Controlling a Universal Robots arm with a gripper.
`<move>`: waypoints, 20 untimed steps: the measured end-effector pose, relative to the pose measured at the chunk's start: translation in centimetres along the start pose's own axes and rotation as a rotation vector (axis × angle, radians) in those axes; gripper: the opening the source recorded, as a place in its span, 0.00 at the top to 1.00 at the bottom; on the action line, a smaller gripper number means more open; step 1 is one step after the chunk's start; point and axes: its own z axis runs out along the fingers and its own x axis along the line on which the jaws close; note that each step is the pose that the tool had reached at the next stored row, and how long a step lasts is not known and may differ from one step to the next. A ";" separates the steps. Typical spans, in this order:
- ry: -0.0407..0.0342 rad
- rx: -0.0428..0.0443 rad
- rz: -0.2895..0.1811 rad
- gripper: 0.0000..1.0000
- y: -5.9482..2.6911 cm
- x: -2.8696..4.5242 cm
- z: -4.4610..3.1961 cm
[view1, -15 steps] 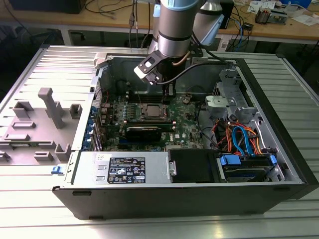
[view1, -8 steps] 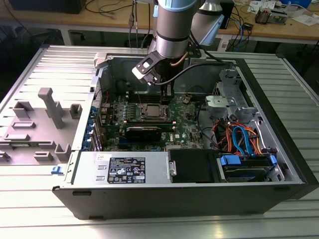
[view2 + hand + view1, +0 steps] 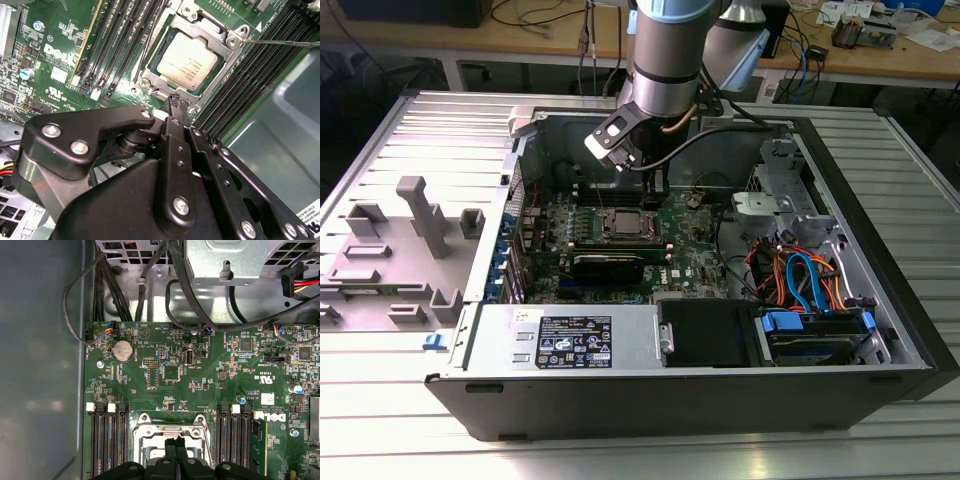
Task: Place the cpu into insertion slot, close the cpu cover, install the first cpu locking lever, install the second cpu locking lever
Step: 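Close the cpu cover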
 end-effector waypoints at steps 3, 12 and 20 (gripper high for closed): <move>-0.0001 -0.0026 -0.001 0.89 -0.25 0.00 0.09; -0.0002 -0.0038 -0.008 0.89 -1.49 0.02 0.50; -0.0001 -0.0038 -0.009 0.89 -2.29 0.04 0.63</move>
